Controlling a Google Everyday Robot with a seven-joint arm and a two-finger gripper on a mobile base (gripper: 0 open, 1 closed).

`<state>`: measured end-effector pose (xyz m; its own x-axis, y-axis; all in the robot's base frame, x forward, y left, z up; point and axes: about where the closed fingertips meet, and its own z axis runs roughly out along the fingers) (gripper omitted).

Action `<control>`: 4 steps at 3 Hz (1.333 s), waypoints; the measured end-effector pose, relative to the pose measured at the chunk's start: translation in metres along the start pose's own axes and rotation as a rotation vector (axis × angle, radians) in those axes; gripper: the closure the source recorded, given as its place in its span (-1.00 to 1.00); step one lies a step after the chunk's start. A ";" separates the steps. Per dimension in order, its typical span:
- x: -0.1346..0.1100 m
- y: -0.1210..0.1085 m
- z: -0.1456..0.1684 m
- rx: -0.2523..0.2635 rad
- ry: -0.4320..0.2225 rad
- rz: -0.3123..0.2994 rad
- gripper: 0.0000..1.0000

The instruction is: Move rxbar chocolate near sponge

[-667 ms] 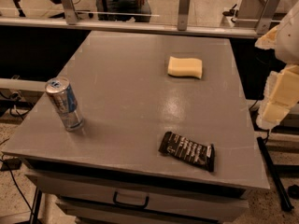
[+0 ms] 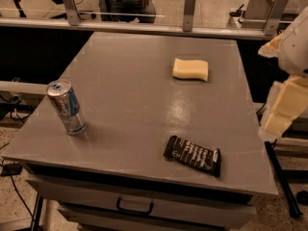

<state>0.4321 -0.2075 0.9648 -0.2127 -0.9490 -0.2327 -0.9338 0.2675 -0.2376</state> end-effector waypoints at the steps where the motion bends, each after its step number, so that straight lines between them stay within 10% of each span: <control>1: -0.021 0.040 0.036 -0.040 -0.078 -0.003 -1.00; 4: -0.043 0.095 0.105 -0.180 -0.121 0.012 -1.00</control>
Offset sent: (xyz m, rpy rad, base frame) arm -0.0491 0.0839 -0.0953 0.1626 0.1111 0.0619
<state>0.3826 -0.1234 0.8528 -0.1986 -0.9161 -0.3482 -0.9699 0.2349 -0.0647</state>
